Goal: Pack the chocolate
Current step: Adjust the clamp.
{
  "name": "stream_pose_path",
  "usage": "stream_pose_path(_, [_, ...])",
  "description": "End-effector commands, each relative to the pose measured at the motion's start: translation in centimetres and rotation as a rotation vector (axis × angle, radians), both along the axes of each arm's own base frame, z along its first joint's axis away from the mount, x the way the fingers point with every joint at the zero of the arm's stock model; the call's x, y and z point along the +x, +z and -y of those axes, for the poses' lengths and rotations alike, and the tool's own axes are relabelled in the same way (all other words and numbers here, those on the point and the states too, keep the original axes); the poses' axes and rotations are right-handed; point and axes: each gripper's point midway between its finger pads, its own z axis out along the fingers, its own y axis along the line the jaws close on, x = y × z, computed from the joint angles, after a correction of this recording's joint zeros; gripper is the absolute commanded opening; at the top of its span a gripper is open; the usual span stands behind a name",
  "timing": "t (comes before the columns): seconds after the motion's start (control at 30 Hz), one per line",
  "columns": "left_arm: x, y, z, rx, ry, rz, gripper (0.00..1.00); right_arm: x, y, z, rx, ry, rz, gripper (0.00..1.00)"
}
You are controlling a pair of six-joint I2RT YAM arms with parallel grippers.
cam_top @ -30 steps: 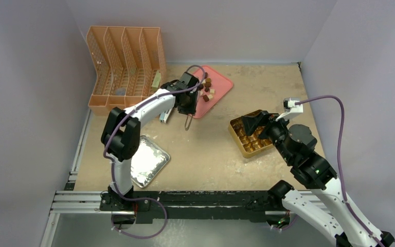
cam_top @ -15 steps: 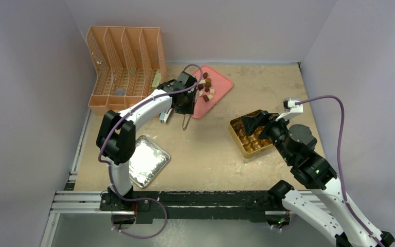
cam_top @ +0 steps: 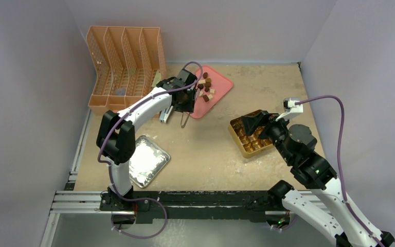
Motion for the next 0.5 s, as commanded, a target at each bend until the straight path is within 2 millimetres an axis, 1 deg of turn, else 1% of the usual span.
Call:
stream_pose_path(0.0, [1.2, 1.7, 0.3, -0.016, -0.018, 0.048, 0.40, 0.4, 1.7, -0.1, 0.027, -0.007, 0.051, 0.92])
stream_pose_path(0.2, [0.6, 2.0, 0.4, -0.029, -0.044, 0.039, 0.40, 0.6, 1.2, -0.6, 0.031, 0.010, 0.036, 0.92])
stream_pose_path(0.27, [0.2, 2.4, 0.4, -0.037, -0.059, 0.044, 0.40, 0.7, 1.3, -0.8, 0.035, 0.013, 0.036, 0.92])
stream_pose_path(0.3, [-0.1, 2.3, 0.4, -0.038, -0.073, 0.043, 0.39, 0.8, 1.2, -1.2, 0.038, 0.026, 0.033, 0.91])
stream_pose_path(0.4, [-0.9, 3.3, 0.5, -0.064, -0.121, 0.062, 0.38, 1.2, 1.2, -2.4, 0.068, 0.059, 0.016, 0.88])
stream_pose_path(0.47, [-1.9, 3.7, 0.7, -0.085, -0.168, 0.069, 0.38, 1.4, 1.4, -3.2, 0.079, 0.086, 0.013, 0.85])
